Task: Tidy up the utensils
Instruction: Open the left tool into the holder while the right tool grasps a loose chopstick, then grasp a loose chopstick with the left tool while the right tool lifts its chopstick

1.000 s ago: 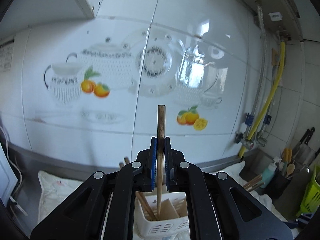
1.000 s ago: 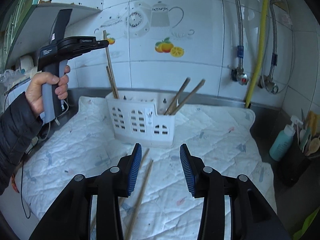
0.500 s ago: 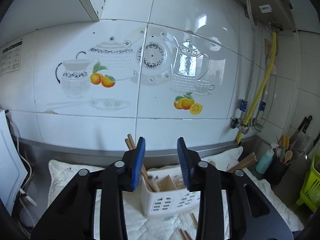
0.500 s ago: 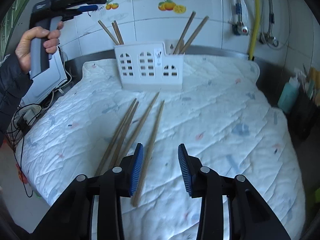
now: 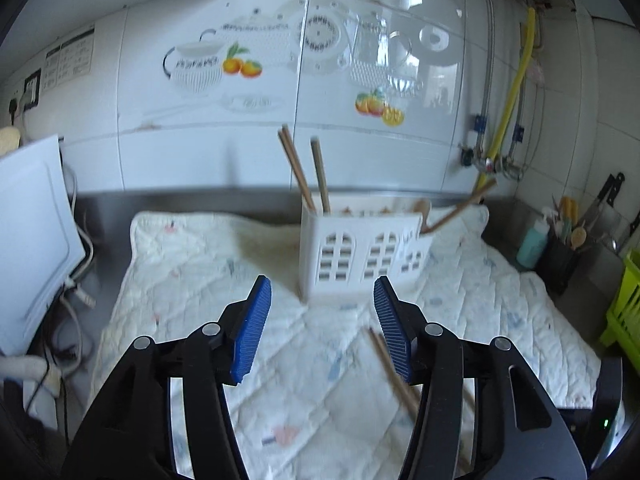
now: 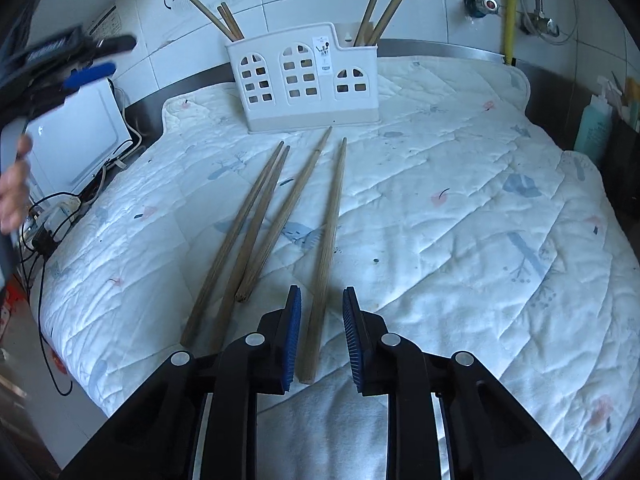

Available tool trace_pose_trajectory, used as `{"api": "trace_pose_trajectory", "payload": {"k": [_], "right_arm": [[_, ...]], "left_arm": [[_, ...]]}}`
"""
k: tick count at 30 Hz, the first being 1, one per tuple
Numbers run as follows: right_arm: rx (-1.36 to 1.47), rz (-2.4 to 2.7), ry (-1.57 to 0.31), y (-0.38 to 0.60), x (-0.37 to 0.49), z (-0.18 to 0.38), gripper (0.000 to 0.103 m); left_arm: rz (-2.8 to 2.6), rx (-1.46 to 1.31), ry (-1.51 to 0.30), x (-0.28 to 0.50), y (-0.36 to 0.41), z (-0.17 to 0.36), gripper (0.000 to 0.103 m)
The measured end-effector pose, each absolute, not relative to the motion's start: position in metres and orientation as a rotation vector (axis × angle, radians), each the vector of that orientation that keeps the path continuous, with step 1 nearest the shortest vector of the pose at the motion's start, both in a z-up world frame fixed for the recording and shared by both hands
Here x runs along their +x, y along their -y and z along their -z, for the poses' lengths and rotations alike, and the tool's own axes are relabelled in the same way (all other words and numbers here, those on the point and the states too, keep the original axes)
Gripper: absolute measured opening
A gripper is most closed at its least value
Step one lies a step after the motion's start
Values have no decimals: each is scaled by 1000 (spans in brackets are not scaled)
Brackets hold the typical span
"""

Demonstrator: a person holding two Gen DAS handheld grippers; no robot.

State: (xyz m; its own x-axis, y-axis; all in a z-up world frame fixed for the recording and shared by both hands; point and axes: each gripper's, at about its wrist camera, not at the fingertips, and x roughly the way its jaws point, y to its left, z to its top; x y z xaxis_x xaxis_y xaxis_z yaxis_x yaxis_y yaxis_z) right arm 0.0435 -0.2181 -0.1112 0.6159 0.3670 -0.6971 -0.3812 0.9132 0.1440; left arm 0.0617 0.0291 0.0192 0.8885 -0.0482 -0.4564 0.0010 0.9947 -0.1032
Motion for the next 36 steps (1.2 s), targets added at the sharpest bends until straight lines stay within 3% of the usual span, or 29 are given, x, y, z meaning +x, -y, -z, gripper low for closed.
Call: {"api": "trace_pose_trajectory", "payload": {"k": [3, 8, 21, 27, 29, 36], "right_arm": [[-26, -421, -792, 215, 44, 113, 20], [-32, -394, -784, 216, 46, 115, 7], [-11, -384, -757, 233, 41, 111, 7], [12, -399, -748, 237, 37, 110, 7], [21, -405, -750, 239, 37, 110, 7], [41, -419, -757, 242, 37, 114, 7]], "left_arm": [[41, -136, -535, 49, -24, 6, 54], [75, -159, -635, 37, -4, 44, 54], [86, -175, -767, 27, 55, 92, 52], [62, -142, -803, 32, 73, 102, 39], [50, -130, -815, 35, 76, 106, 28], [29, -79, -826, 37, 90, 115, 25]]}}
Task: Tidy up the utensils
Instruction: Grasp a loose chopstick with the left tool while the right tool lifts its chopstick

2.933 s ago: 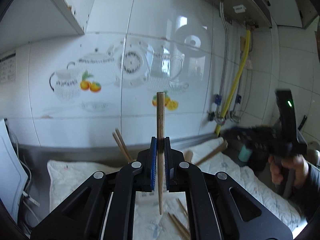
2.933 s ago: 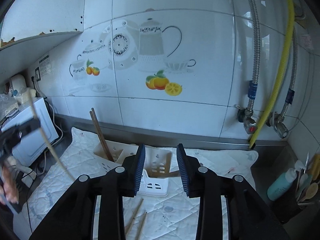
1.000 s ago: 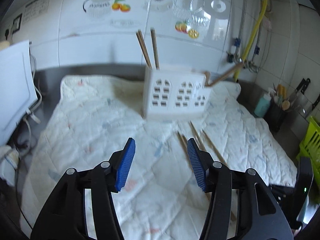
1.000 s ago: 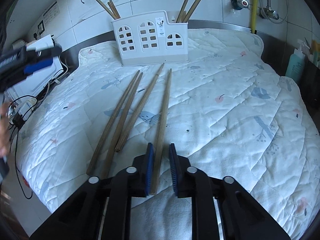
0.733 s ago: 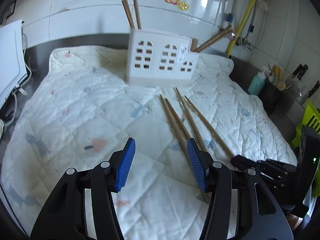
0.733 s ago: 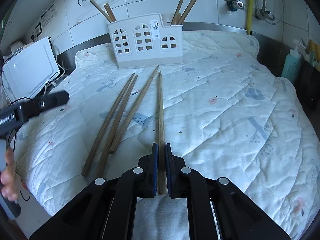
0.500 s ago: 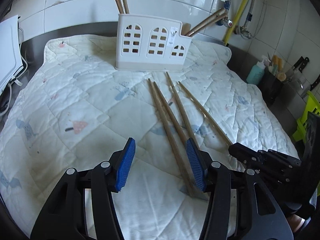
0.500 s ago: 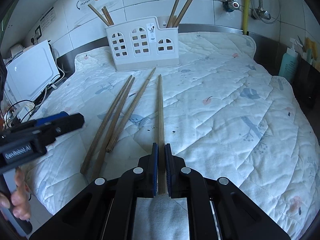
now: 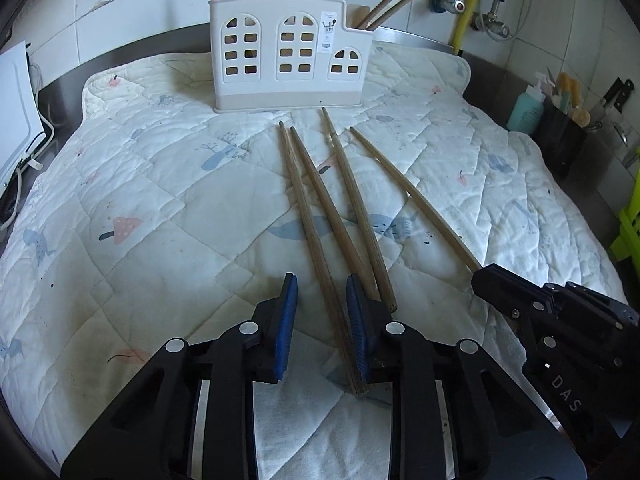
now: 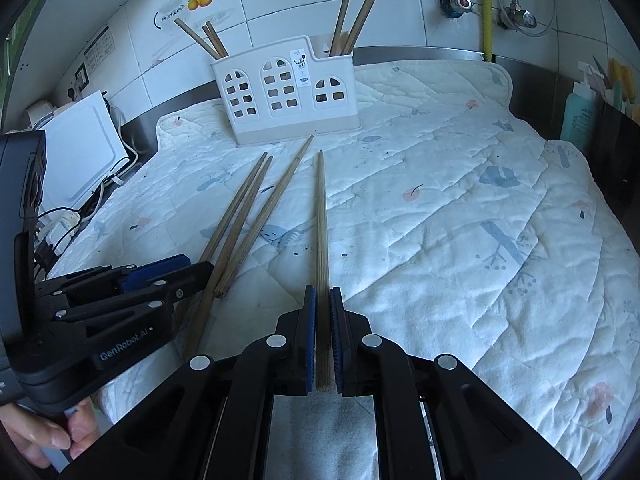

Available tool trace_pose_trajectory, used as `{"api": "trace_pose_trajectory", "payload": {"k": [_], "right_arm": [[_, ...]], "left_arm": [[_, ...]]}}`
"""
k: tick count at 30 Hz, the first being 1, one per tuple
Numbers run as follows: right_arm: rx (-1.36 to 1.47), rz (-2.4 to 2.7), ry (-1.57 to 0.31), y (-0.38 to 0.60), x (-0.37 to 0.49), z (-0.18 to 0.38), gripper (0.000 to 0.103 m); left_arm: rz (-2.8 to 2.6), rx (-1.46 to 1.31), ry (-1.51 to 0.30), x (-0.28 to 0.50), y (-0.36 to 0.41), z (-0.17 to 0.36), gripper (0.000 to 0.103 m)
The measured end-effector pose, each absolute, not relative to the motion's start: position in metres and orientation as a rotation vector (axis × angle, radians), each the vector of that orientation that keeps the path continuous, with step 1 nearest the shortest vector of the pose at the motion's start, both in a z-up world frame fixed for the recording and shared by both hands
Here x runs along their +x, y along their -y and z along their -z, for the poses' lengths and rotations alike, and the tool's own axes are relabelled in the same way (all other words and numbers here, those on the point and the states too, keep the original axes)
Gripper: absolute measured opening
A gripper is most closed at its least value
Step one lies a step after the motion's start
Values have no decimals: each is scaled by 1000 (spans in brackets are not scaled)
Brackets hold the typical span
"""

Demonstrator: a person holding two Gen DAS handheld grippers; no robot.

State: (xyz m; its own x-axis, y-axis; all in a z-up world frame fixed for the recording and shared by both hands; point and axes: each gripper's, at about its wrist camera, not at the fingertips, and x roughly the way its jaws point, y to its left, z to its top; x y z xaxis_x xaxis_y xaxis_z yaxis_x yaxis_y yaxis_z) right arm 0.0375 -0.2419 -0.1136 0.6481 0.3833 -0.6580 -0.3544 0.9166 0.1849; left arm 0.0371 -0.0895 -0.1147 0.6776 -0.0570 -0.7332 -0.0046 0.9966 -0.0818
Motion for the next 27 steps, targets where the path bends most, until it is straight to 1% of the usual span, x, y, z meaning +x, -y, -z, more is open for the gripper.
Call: {"api": "trace_pose_trajectory", "payload": {"k": [1, 2, 6, 16, 21, 27], "right_arm": [[43, -420, -757, 242, 38, 114, 7], [45, -421, -757, 243, 37, 114, 7], [46, -422, -757, 243, 36, 114, 7], [52, -416, -760, 243, 37, 116, 7], [49, -419, -747, 243, 35, 111, 7], [26, -424, -673, 243, 30, 81, 7]], "left_arm": [[22, -69, -826, 37, 90, 115, 25], [12, -60, -825, 38, 90, 115, 19], [-10, -62, -827, 39, 79, 114, 9], [5, -65, -821, 40, 81, 116, 9], [35, -82, -819, 39, 73, 111, 7], [61, -107, -713, 30, 50, 83, 5]]}}
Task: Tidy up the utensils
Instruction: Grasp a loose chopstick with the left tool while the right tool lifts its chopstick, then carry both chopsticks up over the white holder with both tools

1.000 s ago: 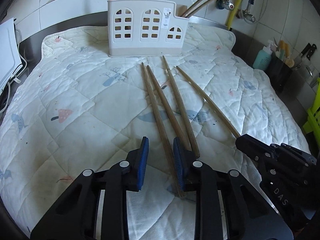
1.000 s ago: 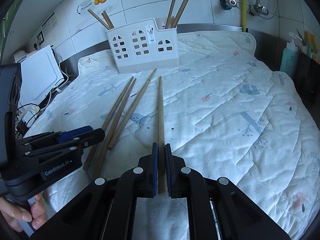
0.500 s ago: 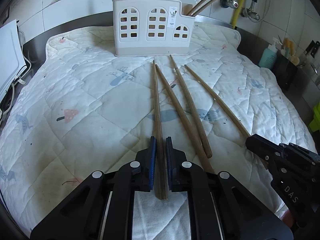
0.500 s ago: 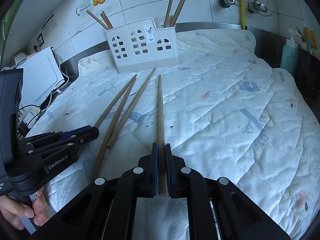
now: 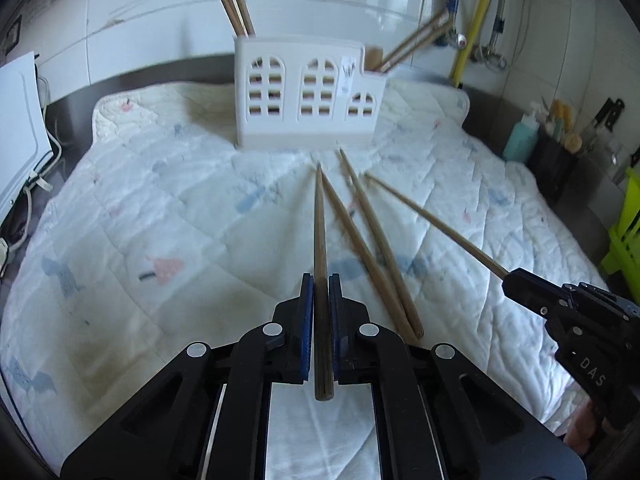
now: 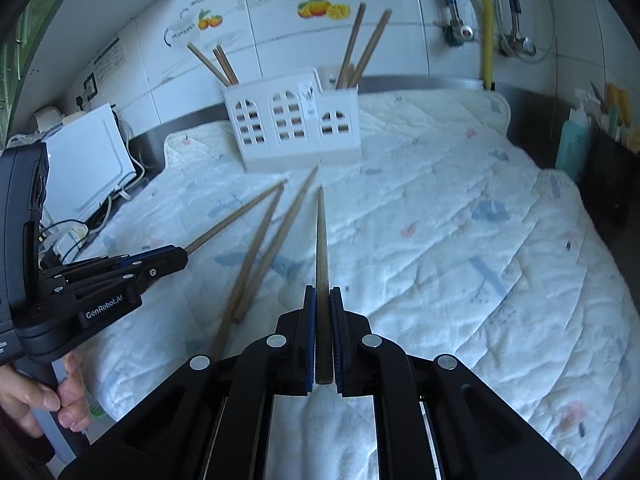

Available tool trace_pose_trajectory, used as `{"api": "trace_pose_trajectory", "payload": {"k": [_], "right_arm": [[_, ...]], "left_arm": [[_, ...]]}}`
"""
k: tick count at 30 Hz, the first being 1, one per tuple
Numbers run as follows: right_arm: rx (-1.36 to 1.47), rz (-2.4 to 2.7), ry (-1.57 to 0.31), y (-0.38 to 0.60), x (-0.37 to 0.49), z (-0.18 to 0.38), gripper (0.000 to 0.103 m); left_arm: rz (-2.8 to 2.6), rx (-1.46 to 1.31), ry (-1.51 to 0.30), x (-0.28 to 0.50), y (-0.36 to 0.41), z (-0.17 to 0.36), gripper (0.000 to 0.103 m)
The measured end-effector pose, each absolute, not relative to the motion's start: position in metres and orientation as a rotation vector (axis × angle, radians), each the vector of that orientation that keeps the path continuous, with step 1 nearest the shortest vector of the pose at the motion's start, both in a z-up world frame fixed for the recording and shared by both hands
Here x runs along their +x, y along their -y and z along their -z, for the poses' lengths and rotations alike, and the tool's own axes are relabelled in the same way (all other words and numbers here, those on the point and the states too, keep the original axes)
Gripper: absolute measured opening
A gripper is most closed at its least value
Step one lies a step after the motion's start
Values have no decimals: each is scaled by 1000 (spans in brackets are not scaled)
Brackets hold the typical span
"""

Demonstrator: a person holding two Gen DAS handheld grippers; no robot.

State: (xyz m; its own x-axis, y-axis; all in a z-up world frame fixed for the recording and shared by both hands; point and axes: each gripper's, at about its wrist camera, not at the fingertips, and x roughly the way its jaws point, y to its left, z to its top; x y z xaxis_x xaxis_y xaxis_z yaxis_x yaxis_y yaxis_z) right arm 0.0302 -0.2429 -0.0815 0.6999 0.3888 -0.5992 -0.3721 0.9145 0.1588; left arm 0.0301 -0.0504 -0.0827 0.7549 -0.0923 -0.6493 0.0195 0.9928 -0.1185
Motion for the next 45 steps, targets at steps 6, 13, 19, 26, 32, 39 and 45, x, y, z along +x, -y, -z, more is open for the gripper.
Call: {"api": "trace_pose_trajectory", "payload": {"k": [6, 13, 19, 26, 32, 39, 45], "right_arm": [[19, -437, -569, 243, 34, 36, 7], [4, -469, -502, 239, 60, -11, 7], [2, -508, -481, 241, 96, -63, 7], [-81, -517, -455, 236, 133, -135, 7], [-145, -507, -527, 223, 173, -158, 7], [-197, -496, -658, 194, 220, -134, 7], [-145, -492, -649, 193, 237, -121, 24]], "left_arm": [[81, -130, -611, 33, 33, 60, 5], [111, -159, -555, 51, 18, 43, 5], [154, -166, -542, 64, 6, 22, 5], [189, -155, -510, 74, -5, -4, 5], [209, -140, -497, 82, -10, -18, 5], [229, -123, -458, 91, -12, -43, 5], [239, -102, -410, 100, -9, -69, 5]]}}
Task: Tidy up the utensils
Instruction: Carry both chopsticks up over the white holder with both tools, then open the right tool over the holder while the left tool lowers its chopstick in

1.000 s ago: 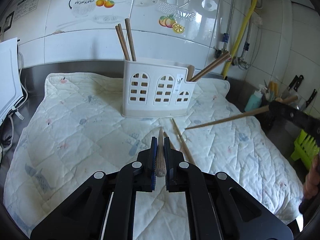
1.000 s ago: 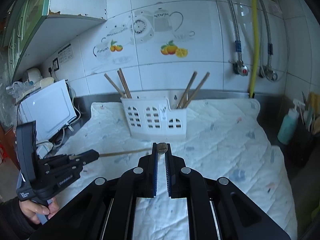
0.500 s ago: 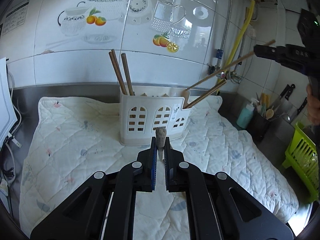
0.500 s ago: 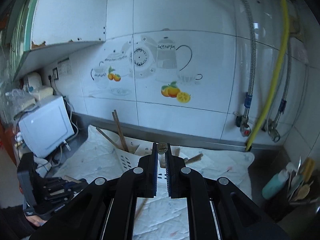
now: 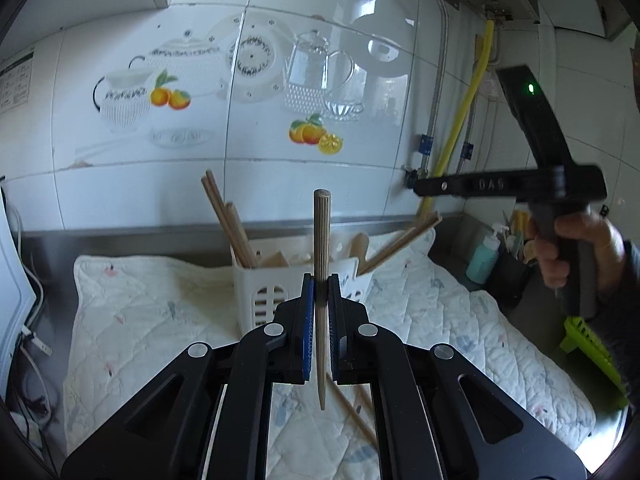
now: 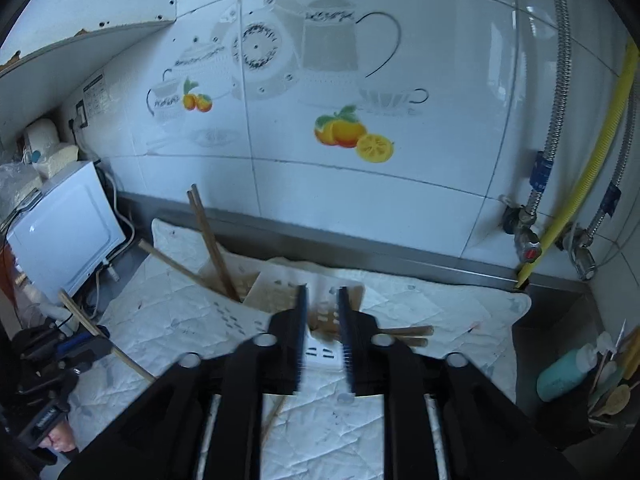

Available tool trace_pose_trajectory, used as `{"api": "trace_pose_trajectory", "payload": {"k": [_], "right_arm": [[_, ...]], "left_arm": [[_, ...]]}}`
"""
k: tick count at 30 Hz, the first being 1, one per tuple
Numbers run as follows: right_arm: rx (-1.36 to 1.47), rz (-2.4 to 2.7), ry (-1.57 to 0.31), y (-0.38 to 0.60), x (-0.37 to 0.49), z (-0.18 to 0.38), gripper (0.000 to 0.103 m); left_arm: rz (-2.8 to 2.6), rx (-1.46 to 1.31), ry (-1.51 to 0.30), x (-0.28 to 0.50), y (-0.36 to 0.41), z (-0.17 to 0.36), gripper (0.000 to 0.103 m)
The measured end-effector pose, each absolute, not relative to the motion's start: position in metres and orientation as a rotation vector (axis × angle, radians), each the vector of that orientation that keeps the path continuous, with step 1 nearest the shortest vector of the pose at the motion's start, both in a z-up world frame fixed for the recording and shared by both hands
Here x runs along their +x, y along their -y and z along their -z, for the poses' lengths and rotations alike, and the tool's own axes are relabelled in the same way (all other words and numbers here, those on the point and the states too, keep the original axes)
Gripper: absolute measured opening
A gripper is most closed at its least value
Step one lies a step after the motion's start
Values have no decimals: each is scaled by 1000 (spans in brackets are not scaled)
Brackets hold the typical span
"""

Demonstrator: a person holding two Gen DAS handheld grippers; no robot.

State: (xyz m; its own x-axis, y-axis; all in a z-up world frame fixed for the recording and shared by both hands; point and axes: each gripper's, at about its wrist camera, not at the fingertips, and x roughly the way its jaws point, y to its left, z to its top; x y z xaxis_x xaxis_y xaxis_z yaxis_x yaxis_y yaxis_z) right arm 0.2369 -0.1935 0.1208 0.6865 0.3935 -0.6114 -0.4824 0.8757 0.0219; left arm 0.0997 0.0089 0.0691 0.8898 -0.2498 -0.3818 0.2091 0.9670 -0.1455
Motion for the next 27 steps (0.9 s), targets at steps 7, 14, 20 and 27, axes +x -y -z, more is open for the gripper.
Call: {"api": "trace_pose_trajectory", "payload": {"k": [7, 14, 20, 27], "right_arm": [[-110, -484, -567, 210, 214, -124, 31], [-94, -509, -506, 226, 175, -119, 35], [-98, -532, -504, 230, 151, -99, 35], [-66, -549, -565, 227, 138, -58, 35]], "left_arm": [[220, -88, -307, 119, -11, -113, 5], [157, -81, -214, 152, -14, -149, 5], [101, -46, -175, 178, -12, -158, 5], [86, -85, -241, 202, -19, -133, 5]]}}
